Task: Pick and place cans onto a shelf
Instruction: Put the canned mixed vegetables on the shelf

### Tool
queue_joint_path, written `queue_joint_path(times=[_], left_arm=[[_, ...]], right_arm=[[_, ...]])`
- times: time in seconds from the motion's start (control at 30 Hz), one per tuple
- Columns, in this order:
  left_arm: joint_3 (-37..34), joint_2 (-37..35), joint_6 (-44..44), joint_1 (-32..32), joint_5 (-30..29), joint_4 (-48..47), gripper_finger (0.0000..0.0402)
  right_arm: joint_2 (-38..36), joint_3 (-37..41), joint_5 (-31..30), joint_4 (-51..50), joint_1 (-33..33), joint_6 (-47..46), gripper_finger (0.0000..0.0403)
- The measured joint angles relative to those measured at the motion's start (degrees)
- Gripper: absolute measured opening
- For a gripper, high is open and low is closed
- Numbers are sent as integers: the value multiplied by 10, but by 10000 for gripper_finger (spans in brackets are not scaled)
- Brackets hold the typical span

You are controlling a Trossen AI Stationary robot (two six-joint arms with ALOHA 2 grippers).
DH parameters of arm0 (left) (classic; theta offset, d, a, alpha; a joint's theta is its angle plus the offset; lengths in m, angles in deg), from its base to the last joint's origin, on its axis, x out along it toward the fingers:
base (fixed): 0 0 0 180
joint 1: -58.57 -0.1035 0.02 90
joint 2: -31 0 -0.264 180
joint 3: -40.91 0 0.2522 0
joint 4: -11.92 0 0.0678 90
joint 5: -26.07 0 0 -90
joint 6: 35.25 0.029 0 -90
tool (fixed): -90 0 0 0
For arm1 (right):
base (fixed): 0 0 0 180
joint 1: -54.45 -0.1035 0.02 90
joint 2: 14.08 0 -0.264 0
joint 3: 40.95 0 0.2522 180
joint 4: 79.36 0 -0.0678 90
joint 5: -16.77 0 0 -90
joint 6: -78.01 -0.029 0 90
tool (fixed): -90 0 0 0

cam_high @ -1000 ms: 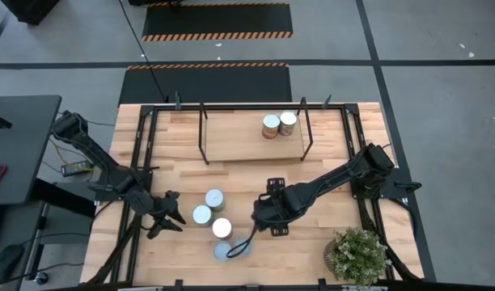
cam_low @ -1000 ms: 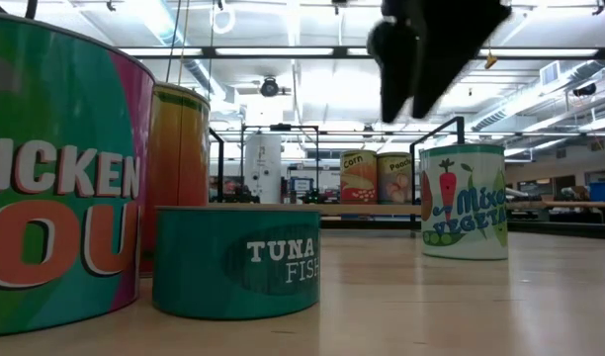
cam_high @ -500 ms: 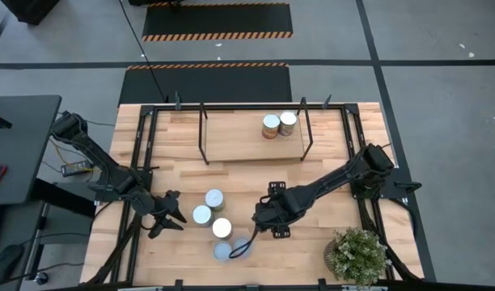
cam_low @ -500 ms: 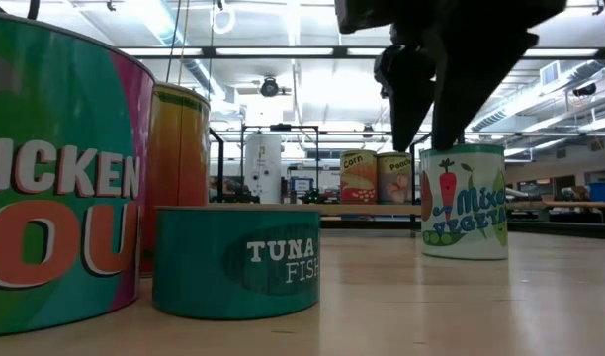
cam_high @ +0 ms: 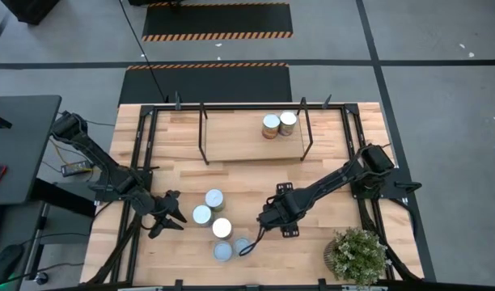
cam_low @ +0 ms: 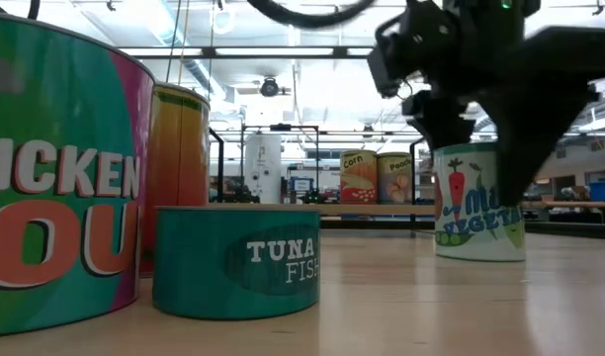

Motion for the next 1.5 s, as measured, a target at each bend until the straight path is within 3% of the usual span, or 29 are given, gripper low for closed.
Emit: queue_joint_path(times=[0.17,0.53,0.8,1.07,1.5], left_arm=[[0,0,-1,0,0,0,142],[0,0,24,0,0,2,142],[0,0,61,0,-4,2,142],[0,0,68,0,-8,0,142],[0,0,70,0,-9,0,142]], right_arm=[[0,13,5,1,2,7,386],[-4,-10,7,2,47,76,292],[-39,-78,-64,1,134,222,299],[-37,-95,-64,-3,248,271,297],[-22,-90,-60,-2,327,333,296]])
